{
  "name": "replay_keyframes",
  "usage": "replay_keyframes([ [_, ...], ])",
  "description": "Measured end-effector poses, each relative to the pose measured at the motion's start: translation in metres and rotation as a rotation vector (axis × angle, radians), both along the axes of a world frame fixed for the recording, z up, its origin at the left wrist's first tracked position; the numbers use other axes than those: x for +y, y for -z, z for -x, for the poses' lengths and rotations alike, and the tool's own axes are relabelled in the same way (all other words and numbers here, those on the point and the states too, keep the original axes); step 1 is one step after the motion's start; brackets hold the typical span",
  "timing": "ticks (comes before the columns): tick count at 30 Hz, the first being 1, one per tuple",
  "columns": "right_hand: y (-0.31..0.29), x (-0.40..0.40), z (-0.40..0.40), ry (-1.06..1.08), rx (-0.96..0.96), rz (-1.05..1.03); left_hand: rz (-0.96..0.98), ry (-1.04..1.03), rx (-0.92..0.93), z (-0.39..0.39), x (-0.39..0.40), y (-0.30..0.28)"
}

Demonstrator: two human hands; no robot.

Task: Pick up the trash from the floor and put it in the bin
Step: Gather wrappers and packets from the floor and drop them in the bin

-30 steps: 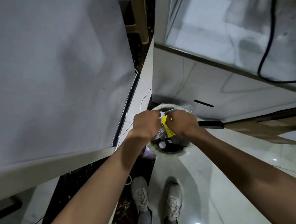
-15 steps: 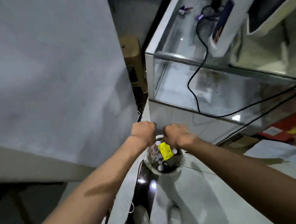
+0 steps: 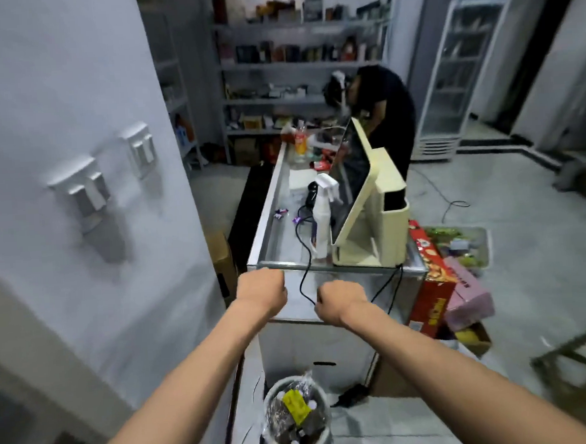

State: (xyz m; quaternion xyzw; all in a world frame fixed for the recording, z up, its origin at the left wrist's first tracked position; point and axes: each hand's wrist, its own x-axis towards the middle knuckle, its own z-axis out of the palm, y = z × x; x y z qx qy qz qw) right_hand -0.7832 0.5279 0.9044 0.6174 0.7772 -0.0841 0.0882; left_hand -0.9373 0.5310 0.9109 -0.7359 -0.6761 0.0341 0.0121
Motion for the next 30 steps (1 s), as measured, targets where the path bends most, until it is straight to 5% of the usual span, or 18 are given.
replay_keyframes([
  [12,-0.100,-0.166,-0.107,0.404,0.081,-0.172,-0.118,0.364,-0.189,-0.142,-0.106,-0.089],
  [20,-0.102,-0.353,-0.220,0.769,0.200,-0.277,-0.102,0.737,-0.483,-0.262,-0.255,-0.085],
  [30,-0.059,-0.572,-0.300,1.154,0.214,-0.366,-0.071,1.106,-0.370,-0.367,-0.414,-0.051],
])
